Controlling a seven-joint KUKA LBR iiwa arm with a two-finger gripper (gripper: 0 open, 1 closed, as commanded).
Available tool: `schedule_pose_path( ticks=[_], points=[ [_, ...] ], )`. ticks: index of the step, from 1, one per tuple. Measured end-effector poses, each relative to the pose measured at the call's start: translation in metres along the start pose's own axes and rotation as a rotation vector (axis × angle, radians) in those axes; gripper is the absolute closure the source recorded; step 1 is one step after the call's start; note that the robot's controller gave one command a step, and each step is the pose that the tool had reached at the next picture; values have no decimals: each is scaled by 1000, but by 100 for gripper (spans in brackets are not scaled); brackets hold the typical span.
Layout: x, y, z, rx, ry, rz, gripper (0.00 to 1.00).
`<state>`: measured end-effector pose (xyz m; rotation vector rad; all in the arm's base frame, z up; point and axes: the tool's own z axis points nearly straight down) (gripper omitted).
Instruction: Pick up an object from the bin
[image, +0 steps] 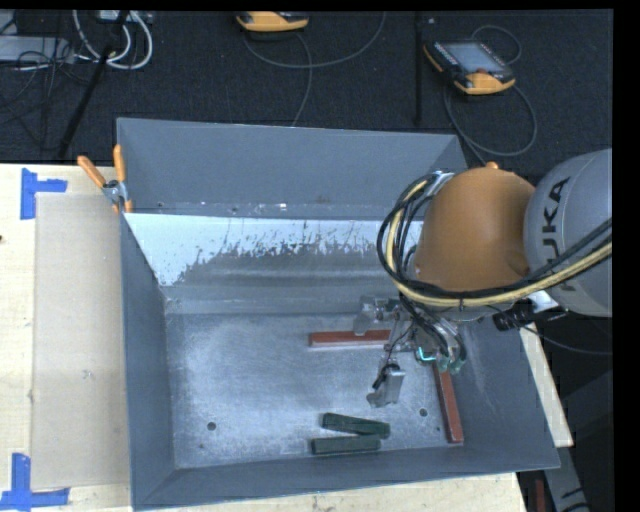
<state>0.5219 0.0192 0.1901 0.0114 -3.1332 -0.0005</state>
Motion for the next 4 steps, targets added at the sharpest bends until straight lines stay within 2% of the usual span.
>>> schedule_pose_path(
  ticks=[1,2,3,4],
  points=[
    [-53,-23,39,1,-8,-330,0],
    [-82,-27,114,0,-5,-454,0],
    [-83,-28,111,1,-8,-450,100],
    [-68,-8,-21,4,-17,-582,100]
  ],
)
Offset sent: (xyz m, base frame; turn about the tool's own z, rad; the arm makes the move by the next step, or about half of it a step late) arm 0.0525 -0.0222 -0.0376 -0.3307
